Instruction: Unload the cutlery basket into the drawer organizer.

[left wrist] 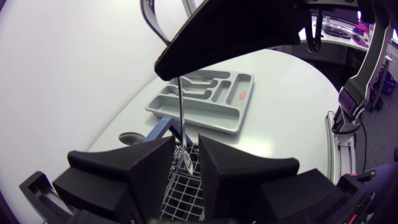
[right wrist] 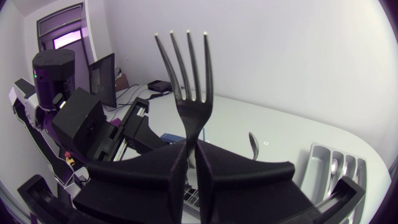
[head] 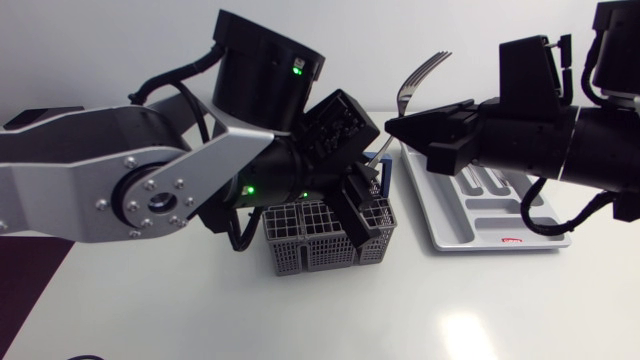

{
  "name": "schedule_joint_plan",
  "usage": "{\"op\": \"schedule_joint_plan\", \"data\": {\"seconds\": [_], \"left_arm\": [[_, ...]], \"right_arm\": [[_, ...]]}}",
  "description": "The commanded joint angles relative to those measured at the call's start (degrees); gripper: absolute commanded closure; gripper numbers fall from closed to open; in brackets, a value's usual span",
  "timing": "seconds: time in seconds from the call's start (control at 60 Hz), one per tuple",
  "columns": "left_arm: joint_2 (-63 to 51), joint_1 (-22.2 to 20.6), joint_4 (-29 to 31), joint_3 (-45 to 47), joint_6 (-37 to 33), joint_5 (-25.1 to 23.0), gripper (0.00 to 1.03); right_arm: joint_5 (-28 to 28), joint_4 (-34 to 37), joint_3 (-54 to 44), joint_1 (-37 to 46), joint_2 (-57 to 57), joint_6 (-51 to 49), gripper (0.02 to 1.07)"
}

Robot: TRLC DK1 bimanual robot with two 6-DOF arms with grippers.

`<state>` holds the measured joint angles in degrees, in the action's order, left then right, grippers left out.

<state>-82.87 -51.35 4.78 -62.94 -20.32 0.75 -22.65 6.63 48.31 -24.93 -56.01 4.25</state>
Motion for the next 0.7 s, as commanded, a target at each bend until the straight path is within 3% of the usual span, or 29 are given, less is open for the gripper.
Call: {"op": "schedule_joint_plan", "data": {"seconds": [0.0,0.2,0.35,0.683], "left_arm": [[1.13,-0.68,-0.21,1.41,0.72,0.30,0.38],[2.98,0.20,0.41,1.50,0.63,0.48,0.19],[3.86,1.26,1.29,1.68,0.01,0.48,0.11],[3.59,3.28,6.03,0.53,-2.27,-0.23,0.05]], "right_arm": [[-0.11,-0.22,0.55,0.85,-0.51,-0.56,0.96],[-3.19,1.54,0.38,6.73,-0.15,-2.05,0.96],[-5.12,4.97,0.82,13.41,-0.24,-4.95,0.96],[-6.17,14.11,6.62,27.83,-8.85,-16.03,0.96]]}}
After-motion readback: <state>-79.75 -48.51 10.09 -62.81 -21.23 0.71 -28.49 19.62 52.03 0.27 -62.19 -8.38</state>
